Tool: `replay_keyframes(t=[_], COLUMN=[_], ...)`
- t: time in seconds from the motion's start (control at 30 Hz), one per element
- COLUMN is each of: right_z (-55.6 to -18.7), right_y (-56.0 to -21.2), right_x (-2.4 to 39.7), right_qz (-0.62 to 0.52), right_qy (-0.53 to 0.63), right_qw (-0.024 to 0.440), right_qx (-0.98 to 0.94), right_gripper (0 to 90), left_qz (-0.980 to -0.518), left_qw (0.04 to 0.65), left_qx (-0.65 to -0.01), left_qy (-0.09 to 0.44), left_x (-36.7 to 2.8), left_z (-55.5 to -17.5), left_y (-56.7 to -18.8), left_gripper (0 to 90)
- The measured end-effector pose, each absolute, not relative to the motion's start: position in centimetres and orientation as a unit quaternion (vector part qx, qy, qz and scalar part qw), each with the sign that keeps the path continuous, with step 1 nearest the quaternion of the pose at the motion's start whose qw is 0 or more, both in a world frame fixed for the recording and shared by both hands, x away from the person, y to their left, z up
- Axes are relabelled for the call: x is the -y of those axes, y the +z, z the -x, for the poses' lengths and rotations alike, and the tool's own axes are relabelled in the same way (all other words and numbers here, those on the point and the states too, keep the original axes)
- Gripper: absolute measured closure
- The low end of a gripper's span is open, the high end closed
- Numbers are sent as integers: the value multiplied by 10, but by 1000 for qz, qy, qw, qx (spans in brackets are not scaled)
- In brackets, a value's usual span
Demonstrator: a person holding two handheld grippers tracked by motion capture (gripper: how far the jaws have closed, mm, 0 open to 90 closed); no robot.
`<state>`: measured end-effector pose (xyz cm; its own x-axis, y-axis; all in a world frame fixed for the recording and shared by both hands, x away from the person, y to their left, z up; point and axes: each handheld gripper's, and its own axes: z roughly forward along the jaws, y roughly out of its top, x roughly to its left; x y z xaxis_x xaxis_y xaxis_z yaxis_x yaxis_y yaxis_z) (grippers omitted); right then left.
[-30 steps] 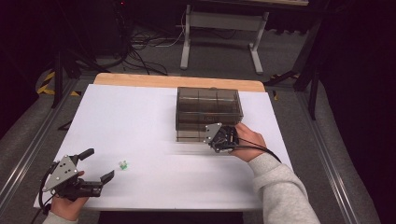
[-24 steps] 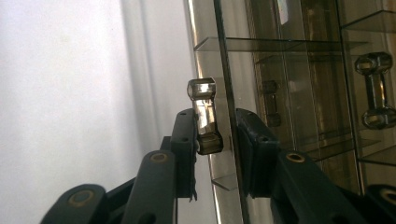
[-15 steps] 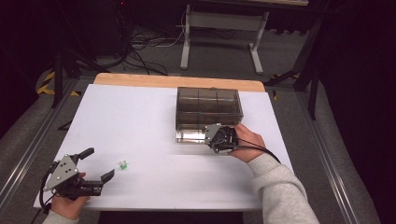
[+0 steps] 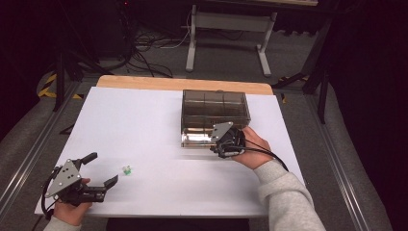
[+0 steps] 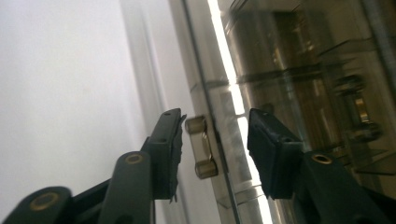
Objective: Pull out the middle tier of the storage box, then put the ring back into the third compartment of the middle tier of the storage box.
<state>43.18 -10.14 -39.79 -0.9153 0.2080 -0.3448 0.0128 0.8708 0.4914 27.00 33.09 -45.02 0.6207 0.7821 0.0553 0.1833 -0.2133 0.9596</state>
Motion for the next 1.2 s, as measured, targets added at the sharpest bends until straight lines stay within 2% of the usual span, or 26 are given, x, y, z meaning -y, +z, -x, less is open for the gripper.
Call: replay_keyframes(t=[0.17, 0.33, 0.9, 1.2], right_z=[-426, -420, -411, -407], right_y=[-386, -378, -371, -371], right_x=[107, 107, 93, 86], right_qz=[-96, -110, -137, -137], right_qy=[323, 362, 408, 418], right_qw=[200, 201, 191, 184], right_qx=[-920, -904, -882, -879], right_gripper=[447, 413, 356, 354], left_qz=[-725, -727, -726, -724], left_qw=[534, 533, 534, 537], left_qx=[-331, -327, -327, -328], left_qy=[282, 284, 284, 284], left_x=[-331, -330, -332, -331], left_z=[-271, -271, -272, -271], left_y=[-450, -449, -449, -449], left_gripper=[2, 1, 1, 2])
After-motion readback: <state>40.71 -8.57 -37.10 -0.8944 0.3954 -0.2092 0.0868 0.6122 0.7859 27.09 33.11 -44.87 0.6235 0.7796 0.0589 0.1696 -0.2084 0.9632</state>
